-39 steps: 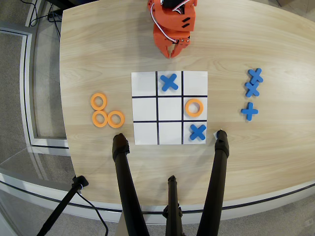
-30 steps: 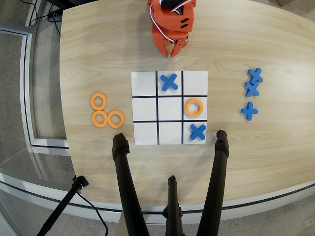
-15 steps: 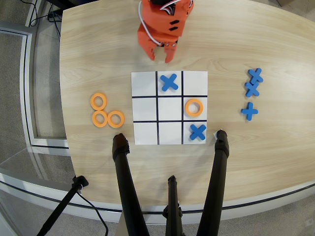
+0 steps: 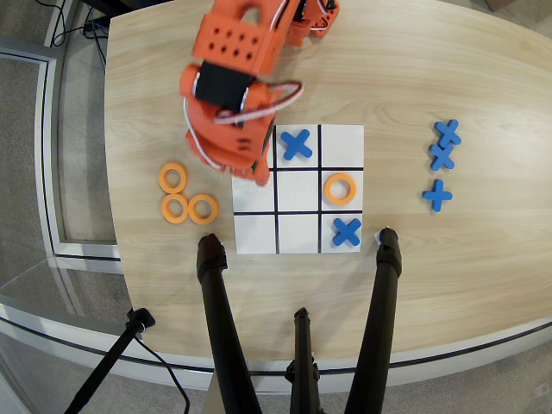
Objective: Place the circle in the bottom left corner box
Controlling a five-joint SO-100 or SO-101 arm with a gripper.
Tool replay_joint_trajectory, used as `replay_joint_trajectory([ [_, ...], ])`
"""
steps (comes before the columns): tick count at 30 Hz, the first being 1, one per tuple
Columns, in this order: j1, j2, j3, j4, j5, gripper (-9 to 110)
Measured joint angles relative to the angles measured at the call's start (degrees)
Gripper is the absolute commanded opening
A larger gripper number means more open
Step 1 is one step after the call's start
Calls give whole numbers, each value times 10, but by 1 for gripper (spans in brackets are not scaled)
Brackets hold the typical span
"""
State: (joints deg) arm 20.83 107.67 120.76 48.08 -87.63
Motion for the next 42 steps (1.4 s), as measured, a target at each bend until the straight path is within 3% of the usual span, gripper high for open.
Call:
replay_joint_trajectory([
  [10, 0, -170, -92, -124, 67, 25],
  [22, 31, -273, -197, -137, 101, 25],
  [42, 40, -325, -205, -160, 117, 24],
])
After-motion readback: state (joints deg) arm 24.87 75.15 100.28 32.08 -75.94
